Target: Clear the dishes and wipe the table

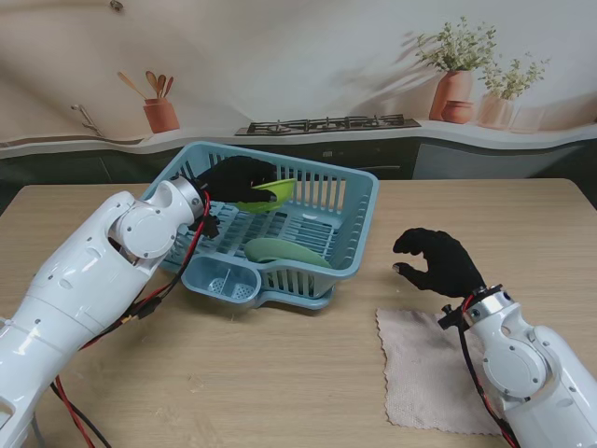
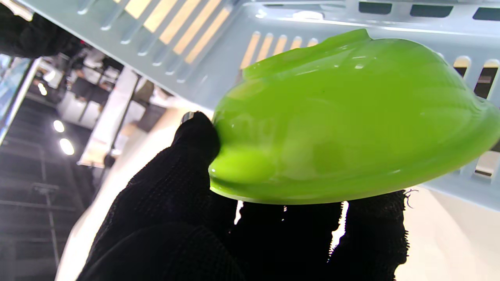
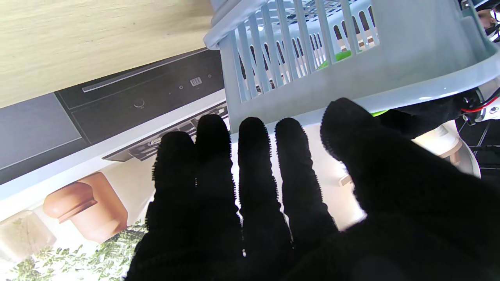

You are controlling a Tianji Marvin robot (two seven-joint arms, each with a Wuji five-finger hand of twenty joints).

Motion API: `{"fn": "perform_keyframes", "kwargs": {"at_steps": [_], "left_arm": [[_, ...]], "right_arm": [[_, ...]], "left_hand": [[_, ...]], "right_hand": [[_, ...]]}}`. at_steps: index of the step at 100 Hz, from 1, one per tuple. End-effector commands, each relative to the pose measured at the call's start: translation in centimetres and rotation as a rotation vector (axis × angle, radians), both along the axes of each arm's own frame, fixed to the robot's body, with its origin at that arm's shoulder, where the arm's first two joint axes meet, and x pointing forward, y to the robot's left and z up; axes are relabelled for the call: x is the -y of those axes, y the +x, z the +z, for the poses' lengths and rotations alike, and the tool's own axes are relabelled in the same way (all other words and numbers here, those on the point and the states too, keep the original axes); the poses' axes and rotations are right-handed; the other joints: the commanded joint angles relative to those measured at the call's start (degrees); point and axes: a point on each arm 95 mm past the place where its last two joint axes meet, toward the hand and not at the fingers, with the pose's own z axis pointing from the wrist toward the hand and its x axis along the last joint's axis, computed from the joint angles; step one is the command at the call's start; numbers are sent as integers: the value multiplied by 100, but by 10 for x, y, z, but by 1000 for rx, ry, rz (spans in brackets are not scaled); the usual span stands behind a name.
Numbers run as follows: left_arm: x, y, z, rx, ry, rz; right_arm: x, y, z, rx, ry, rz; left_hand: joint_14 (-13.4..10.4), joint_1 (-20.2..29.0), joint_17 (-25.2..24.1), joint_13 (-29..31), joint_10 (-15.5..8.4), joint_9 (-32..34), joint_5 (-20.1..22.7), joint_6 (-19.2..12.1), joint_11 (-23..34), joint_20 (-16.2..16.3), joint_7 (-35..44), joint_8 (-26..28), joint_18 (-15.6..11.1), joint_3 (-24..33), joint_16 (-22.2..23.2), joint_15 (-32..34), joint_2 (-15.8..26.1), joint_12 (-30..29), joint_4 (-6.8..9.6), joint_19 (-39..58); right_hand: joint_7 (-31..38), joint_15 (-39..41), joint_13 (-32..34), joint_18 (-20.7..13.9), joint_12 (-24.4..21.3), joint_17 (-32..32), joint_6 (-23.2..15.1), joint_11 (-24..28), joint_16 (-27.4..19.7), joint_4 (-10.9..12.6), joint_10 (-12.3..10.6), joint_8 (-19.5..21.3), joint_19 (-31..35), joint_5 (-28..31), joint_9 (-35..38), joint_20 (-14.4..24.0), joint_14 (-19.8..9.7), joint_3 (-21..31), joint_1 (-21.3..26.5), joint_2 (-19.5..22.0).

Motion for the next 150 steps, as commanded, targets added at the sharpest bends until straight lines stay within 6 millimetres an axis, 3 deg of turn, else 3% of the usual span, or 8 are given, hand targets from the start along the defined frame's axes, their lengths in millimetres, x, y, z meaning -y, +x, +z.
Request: {"fn": "perform_keyframes", "kwargs": {"at_steps": [1,61,150], "left_arm": [[5,5,6,4,-1,0],[11,27,-14,3,74,54],[19,35,-46,-25,113,136]], "right_arm": [[-1,-2,-4,-17,-9,4],[-1,-2,-9,-28,-14,-10],[-1,-1,-13,-34,-9,-20]], "left_hand": [[135,402,-54,-18,67,-54,228,-686,20,-64,308,31,30,777,-28,82,176,61,132,65],[196,455,7,-4,158,-36,263,-584,-12,-49,220,-49,151,769,-98,43,134,-21,171,49],[356,629,-144,-209,220,-108,310,-473,-268,-209,-40,-452,254,517,-453,-386,187,-384,320,-363]], "right_hand": [[1,-61,-78,-103,-44,-55,20,-49,-39,-85,-8,-63,-27,-105,-116,-22,47,-61,-6,87],[0,-61,-78,-94,-59,-55,-4,-80,-39,-95,-2,-76,-26,-95,-88,-14,47,-60,11,77],[-5,-61,-78,-102,-70,-60,-2,-107,-39,-95,-13,-80,-30,-75,-58,-10,47,-60,-6,78]]}}
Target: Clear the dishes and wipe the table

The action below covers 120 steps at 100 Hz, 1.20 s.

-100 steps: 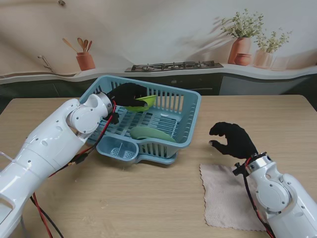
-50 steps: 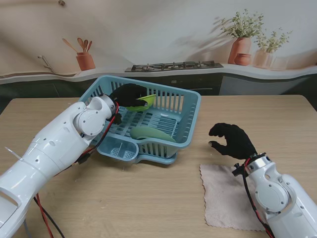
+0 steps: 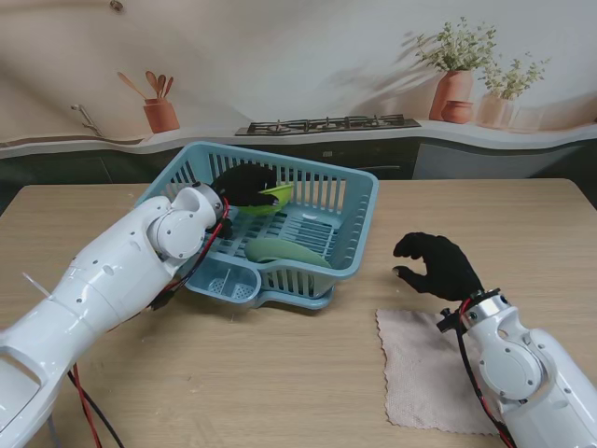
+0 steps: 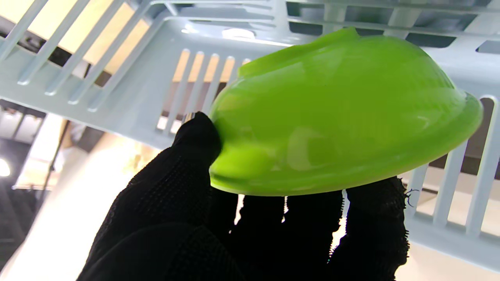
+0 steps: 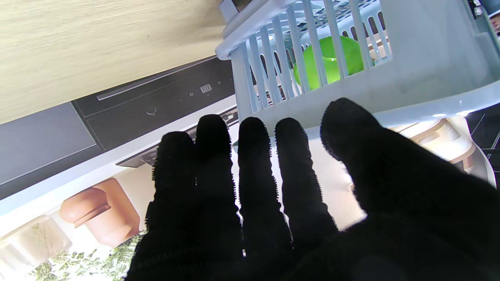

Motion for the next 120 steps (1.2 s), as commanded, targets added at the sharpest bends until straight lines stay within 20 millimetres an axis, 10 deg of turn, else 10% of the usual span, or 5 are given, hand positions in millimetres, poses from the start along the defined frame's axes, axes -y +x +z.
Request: {"fn": "perform_keyframes", "kwargs": {"at_steps": [1,120], "left_arm": [[5,0,-2,-21,5,-3],[4,-9,-21,-138,44,43]], "right_arm": [[-1,-1,-3,-11,-4,5],[-2,1,-5,-14,2,7]], "left_hand": [[273,629,-68,-64,216,-56,251,-474,-32,-107,75,-62,225,457,-89,19,186,-135,322,-94],[663,692,-1263,-802,302,-275,648,-121,-1388,-524,-1207,-1714,490,-393,-1248,-1527,276,-699,662,-1278]], "right_hand": [[-2,-61,-78,-104,-69,-59,-2,-42,-38,-95,-13,-24,-29,-77,-58,-10,47,-60,-7,77],[-12,-76,-80,-114,-66,-78,-18,-44,-45,-95,-13,-28,-39,-81,-58,-5,46,-70,-13,97]]}}
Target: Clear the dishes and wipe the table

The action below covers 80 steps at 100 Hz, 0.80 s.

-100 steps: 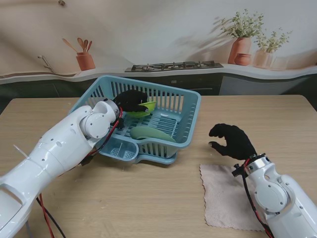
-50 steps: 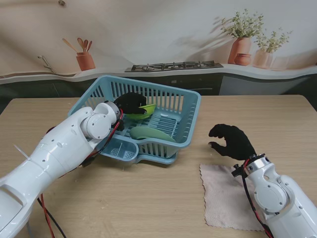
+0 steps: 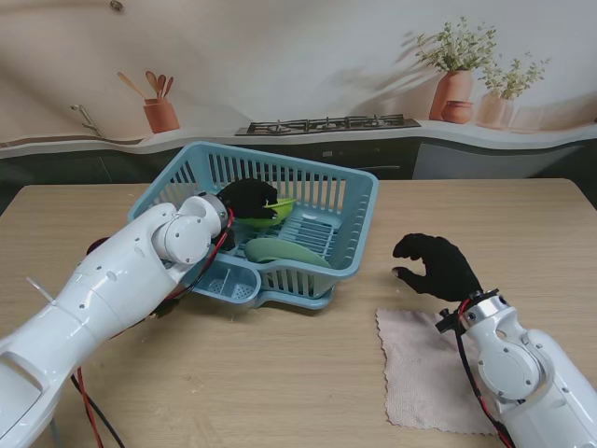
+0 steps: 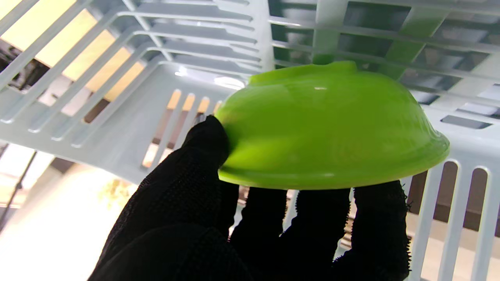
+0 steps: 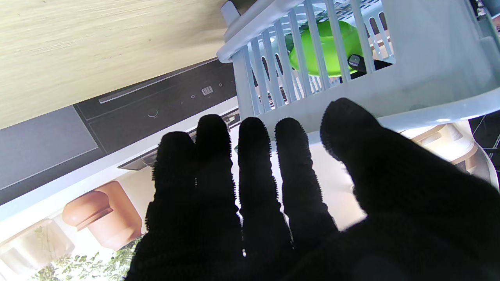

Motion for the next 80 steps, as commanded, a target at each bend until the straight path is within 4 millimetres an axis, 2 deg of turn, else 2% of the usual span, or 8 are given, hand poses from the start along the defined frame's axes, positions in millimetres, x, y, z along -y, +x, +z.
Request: {"fn": "perform_keyframes", "kwargs": {"at_steps": [1,12,28,54,56,66,68,80], "left_arm": [[-1,-2,-2,-17,7,-2],[-3,-3,-2,-20,19,-14],[-3,-4,-1,-23,17,-17],[-4,-5,3,-9,15,-32],[-4,-5,3,-9,14,-32],[-5,-5,4,-7,10,-32],[-5,-5,4,-7,9,-32],[-4,-5,4,-7,2,-29]], "right_arm": [[-2,0,-2,-8,-2,9],[-3,0,-2,-9,0,9],[-3,0,-2,-11,2,11],[-3,0,-2,-11,0,12],[-3,0,-2,-10,0,11],[-3,0,-2,-10,0,11],[-3,0,-2,-10,0,11],[-3,0,-2,-9,-1,11]], "left_hand": [[155,323,-102,-67,229,-39,259,-22,-83,-119,-121,-168,244,-51,-127,-99,188,-181,264,-124],[161,213,-176,-155,256,-52,332,52,-314,-185,-375,-425,222,-137,-317,-309,214,-319,271,-223],[188,-19,-317,-322,267,-169,302,123,-436,-228,-530,-515,192,-266,-391,-410,234,-372,268,-299],[162,-413,-545,-643,217,-408,236,68,-510,-278,-825,-318,-26,-132,-443,-490,242,-380,232,-273],[163,-553,-558,-659,212,-423,252,69,-517,-299,-895,-262,-40,81,-452,-481,198,-380,197,-253],[143,-743,-626,-775,181,-522,202,71,-559,-321,-987,-266,-97,174,-471,-530,201,-393,179,-273],[129,-916,-659,-831,176,-581,187,64,-577,-345,-1089,-205,-123,413,-483,-561,160,-395,132,-276],[70,-1371,-910,-1217,85,-942,-41,-2,-675,-439,-1325,-90,-297,830,-509,-703,118,-414,79,-350]], "right_hand": [[-12,-75,-80,-113,-66,-75,-17,-41,-44,-95,-13,-28,-38,-81,-58,-5,46,-70,-13,96],[-14,-76,-79,-116,-67,-78,-15,-45,-44,-93,-23,-27,-39,-79,-61,-5,46,-70,-18,99],[-14,-76,-79,-110,-70,-79,-18,-53,-44,-92,-22,-23,-38,-76,-58,-3,46,-67,-17,93],[-16,-80,-80,-110,-71,-75,-17,-55,-46,-92,-22,-19,-45,-85,-58,-5,45,-59,8,72],[-16,-80,-80,-109,-71,-74,-16,-55,-46,-93,-22,-19,-45,-85,-57,-5,45,-59,7,73],[-16,-80,-80,-108,-71,-78,-18,-55,-46,-94,-22,-19,-48,-89,-57,-6,45,-59,6,74],[-15,-80,-80,-110,-71,-77,-18,-55,-46,-94,-22,-18,-48,-88,-57,-6,45,-61,3,74],[-14,-80,-80,-111,-70,-76,-17,-55,-46,-92,-22,-17,-49,-87,-57,-7,45,-57,-2,72]]}}
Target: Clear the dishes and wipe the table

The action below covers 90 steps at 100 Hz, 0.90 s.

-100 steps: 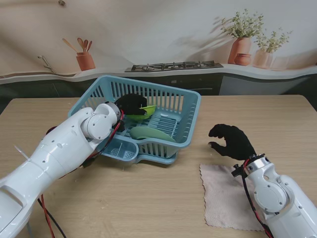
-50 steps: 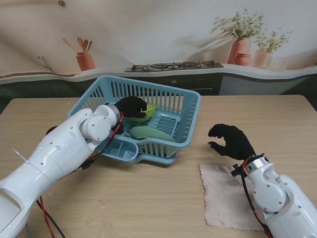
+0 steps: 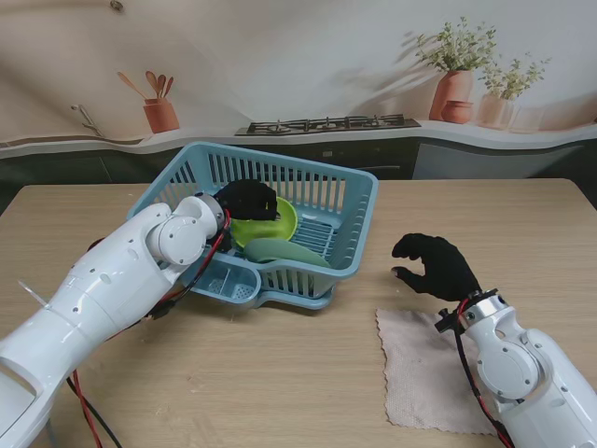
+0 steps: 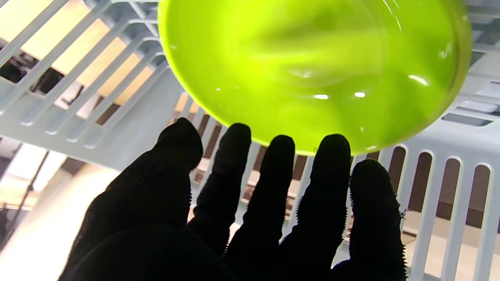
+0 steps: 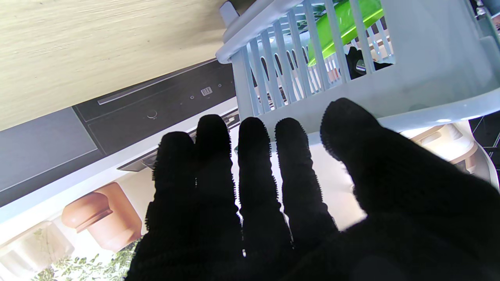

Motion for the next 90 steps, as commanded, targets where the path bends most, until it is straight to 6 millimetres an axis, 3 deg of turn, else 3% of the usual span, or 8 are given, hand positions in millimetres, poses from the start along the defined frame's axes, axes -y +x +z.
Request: {"fn": "perform_keyframes", "kwargs": {"at_steps": [1,5,24,61,66,78,85,90], "left_arm": [[0,-1,0,-11,0,0],[0,-1,0,-10,-2,1],[-2,-1,2,6,-13,2],[-7,-7,19,69,-71,-9],[-8,-8,22,79,-79,-13],[-13,-12,31,100,-96,-23],[-16,-14,35,116,-107,-29],[-18,-16,39,128,-113,-33]], "right_arm": [[-2,-1,-1,-7,-6,9],[-2,-1,-1,-7,-6,9],[-2,-1,-2,-8,-6,9],[-2,-2,-3,-10,-10,10],[-2,-2,-3,-12,-11,10],[-1,-2,-3,-12,-13,12],[-1,-3,-3,-12,-13,12],[-1,-3,-3,-12,-14,13]], "left_hand": [[61,-305,-181,-252,23,-237,-197,-58,-62,-173,-150,89,-84,324,-72,-91,50,-136,7,-146],[51,-516,-253,-359,21,-353,-270,-52,-69,-208,-215,153,-141,564,-76,-124,27,-132,3,-160],[-22,-645,-373,-481,-22,-468,-361,-59,-50,-232,-187,227,-280,661,-69,-132,42,-115,13,-172],[-32,-362,-402,-495,-53,-520,-501,-157,113,-201,30,352,-365,408,55,73,35,-30,-40,-10],[-33,-246,-376,-465,-57,-493,-516,-180,162,-170,108,378,-349,310,102,141,32,-7,-40,57],[3,396,-289,-331,-64,-391,-594,-254,376,15,499,439,-332,-524,315,438,243,94,77,343],[35,922,-77,-125,-42,-264,-634,-320,609,242,912,390,-281,-1228,509,760,357,200,281,592],[37,1082,69,-23,-29,-198,-661,-362,753,304,1113,495,-231,-1295,609,952,383,266,308,668]], "right_hand": [[-13,-27,-80,-112,-70,-67,-18,0,-46,-92,-22,-16,-39,-87,-57,-7,45,-56,-1,74],[-13,-27,-80,-111,-70,-71,-16,-1,-46,-92,-22,-16,-40,-88,-58,-8,45,-55,-2,75],[-15,-31,-81,-101,-71,-67,-16,-2,-48,-91,-21,-14,-38,-87,-58,-7,44,-50,-2,67],[-19,-31,-81,-124,-71,-81,-12,-3,-48,-90,-22,-15,-48,-84,-60,-12,44,-38,-6,58],[-21,-35,-83,-113,-71,-79,-14,-4,-49,-88,-22,-15,-45,-86,-59,-10,41,-31,5,50],[-14,-39,-82,-100,-71,-73,-31,-3,-51,-93,-20,-19,-42,-94,-52,-9,41,-11,73,33],[56,-40,-37,-87,-74,-45,-53,-7,-55,-149,-22,-57,-28,-100,-11,-6,54,-58,236,35],[128,-42,-21,-75,-75,-35,-59,-9,-57,-162,-23,-121,-23,-114,5,-8,51,-107,327,51]]}}
